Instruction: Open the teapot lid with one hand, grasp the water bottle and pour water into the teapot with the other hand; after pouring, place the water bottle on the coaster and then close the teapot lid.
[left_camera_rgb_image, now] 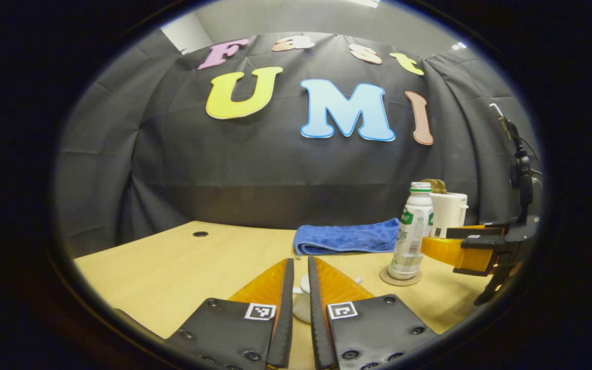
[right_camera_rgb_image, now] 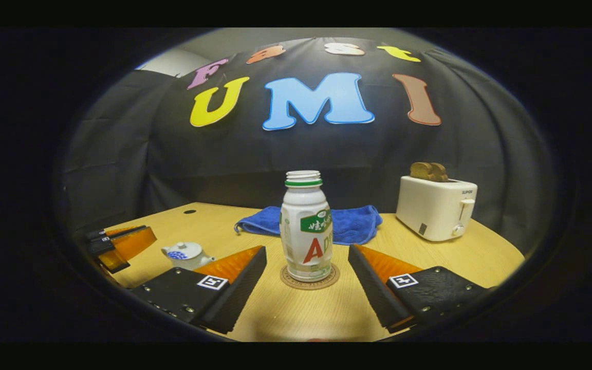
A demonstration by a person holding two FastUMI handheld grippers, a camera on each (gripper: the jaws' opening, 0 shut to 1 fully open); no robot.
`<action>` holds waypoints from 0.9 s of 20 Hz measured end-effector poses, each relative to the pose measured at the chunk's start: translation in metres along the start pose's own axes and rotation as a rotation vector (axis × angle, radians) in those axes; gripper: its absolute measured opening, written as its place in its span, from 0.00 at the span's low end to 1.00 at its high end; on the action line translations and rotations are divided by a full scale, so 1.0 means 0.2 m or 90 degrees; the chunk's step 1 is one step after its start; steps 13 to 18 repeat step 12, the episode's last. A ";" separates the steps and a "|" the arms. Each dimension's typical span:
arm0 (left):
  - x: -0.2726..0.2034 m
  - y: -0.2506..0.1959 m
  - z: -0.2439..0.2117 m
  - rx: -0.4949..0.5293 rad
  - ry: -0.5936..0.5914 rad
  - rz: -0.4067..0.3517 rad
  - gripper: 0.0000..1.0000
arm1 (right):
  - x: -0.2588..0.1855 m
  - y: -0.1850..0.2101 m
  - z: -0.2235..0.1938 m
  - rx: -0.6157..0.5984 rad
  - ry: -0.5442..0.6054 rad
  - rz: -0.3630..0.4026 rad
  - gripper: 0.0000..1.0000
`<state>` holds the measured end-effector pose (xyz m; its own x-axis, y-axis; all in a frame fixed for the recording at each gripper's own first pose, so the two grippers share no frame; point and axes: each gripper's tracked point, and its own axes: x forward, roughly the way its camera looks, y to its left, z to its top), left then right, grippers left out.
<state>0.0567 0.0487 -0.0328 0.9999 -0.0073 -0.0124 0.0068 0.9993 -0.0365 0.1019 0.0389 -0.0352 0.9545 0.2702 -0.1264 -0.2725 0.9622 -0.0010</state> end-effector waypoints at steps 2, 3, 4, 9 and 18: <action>-0.08 -0.03 0.02 0.008 -0.002 -0.009 0.30 | -0.09 -0.02 -0.02 0.002 -0.007 -0.006 0.98; -0.11 -0.04 0.02 0.014 -0.005 -0.011 0.30 | -0.13 -0.04 -0.02 0.003 -0.013 -0.011 0.98; -0.16 -0.08 0.04 0.017 -0.009 -0.019 0.30 | -0.19 -0.06 -0.03 0.002 -0.018 -0.024 0.98; -0.31 -0.24 0.02 0.008 -0.010 -0.050 0.23 | -0.40 -0.02 -0.13 -0.009 -0.025 -0.048 0.98; -0.36 -0.30 -0.03 0.002 0.001 -0.062 0.23 | -0.46 0.02 -0.17 -0.005 -0.033 -0.052 0.98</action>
